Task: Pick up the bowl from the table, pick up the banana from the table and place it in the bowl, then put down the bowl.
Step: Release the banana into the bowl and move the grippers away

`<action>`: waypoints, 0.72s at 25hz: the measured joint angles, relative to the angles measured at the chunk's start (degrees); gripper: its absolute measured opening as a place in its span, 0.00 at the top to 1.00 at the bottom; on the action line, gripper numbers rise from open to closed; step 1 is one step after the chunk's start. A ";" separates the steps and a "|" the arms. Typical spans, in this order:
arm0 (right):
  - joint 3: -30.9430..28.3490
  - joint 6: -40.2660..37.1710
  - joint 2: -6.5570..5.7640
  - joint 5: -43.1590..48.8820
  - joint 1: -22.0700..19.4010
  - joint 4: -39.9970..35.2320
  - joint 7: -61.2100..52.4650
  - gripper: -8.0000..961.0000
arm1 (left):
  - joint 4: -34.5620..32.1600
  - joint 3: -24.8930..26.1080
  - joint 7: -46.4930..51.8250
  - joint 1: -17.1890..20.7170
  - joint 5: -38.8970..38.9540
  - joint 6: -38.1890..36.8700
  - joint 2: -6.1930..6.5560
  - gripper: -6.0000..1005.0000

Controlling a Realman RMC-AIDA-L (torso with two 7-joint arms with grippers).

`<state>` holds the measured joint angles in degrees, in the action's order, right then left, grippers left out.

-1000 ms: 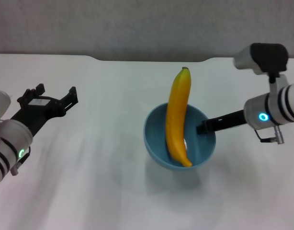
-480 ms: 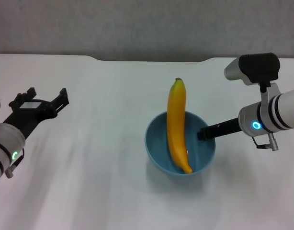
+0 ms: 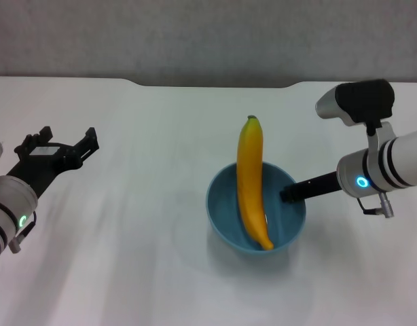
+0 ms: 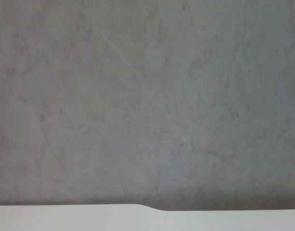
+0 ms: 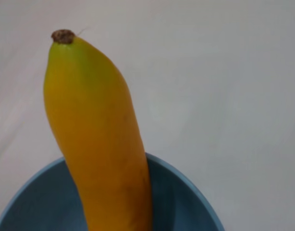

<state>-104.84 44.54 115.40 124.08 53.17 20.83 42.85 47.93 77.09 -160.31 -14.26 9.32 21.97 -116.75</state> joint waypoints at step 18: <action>-0.01 -0.50 0.12 0.02 0.22 -1.67 -0.40 0.89 | -0.72 0.17 1.24 -0.05 0.00 -0.07 0.01 0.10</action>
<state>-104.85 44.04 115.52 124.10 53.39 19.16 42.45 47.21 77.26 -159.07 -14.31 9.32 21.91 -116.73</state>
